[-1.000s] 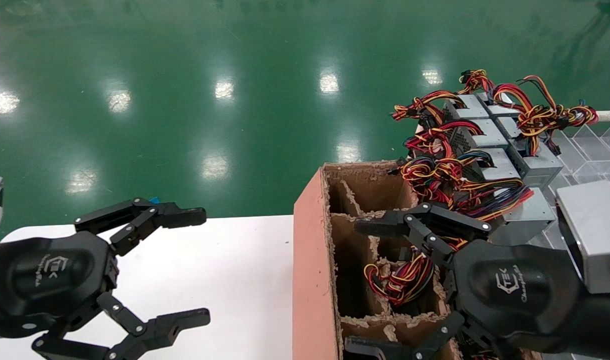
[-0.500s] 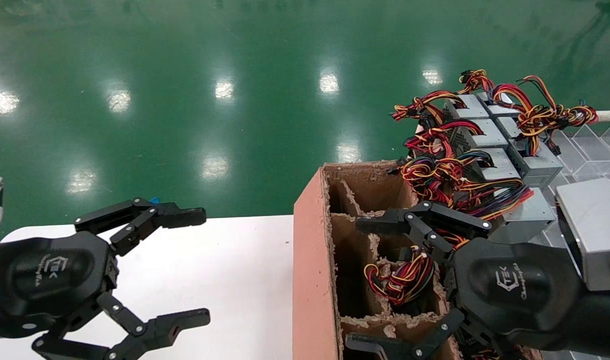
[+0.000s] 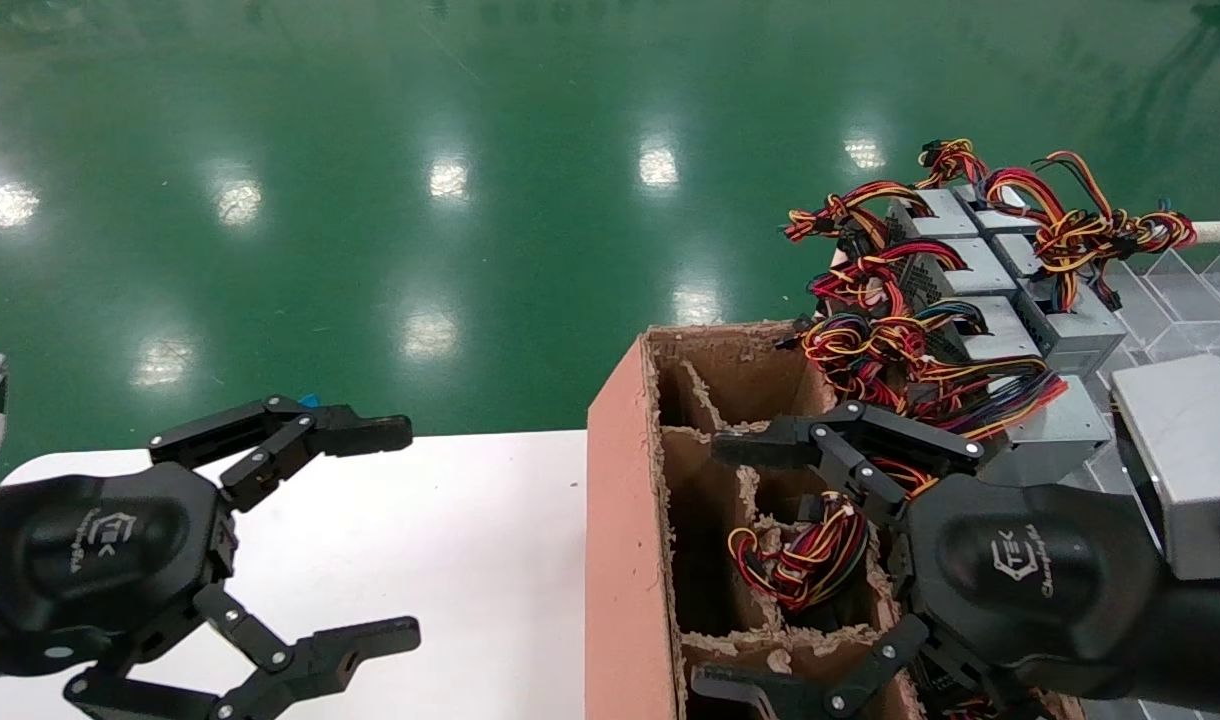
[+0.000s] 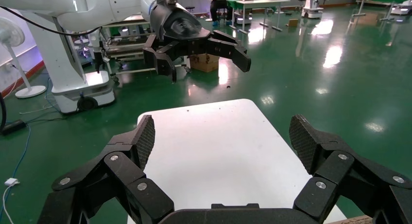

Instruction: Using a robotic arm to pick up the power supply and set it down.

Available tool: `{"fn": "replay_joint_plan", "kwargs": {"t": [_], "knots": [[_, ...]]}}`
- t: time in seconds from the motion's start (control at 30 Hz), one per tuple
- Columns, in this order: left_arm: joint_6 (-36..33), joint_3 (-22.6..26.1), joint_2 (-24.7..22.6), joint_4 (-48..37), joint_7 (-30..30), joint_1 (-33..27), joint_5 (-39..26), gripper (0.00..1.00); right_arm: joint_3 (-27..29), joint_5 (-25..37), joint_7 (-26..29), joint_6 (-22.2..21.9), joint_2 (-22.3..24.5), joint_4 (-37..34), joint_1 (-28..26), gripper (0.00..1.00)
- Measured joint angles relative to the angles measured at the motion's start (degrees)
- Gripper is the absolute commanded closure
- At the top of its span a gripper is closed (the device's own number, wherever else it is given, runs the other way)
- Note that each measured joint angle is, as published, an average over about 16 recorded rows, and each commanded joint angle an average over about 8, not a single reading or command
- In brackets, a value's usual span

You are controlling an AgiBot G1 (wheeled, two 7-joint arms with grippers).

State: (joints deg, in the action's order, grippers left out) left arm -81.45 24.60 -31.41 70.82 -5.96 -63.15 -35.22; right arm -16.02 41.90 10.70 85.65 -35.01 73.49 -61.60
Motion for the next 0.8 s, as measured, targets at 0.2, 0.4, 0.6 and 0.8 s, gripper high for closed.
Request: {"fn": "replay_joint_plan", "kwargs": {"t": [0.2,0.4,0.6,0.8], "knots": [[0.00,0.00,0.00,0.00,0.00,0.00,0.00,0.00,0.00,0.02,-0.01,-0.01,0.00,-0.02,-0.02,0.00],[0.00,0.00,0.00,0.00,0.00,0.00,0.00,0.00,0.00,0.02,-0.02,-0.01,0.00,-0.03,-0.03,0.00],[0.00,0.00,0.00,0.00,0.00,0.00,0.00,0.00,0.00,0.03,-0.02,-0.01,0.00,-0.03,-0.03,0.00],[0.00,0.00,0.00,0.00,0.00,0.00,0.00,0.00,0.00,0.03,-0.02,-0.01,0.00,-0.03,-0.03,0.00]]}}
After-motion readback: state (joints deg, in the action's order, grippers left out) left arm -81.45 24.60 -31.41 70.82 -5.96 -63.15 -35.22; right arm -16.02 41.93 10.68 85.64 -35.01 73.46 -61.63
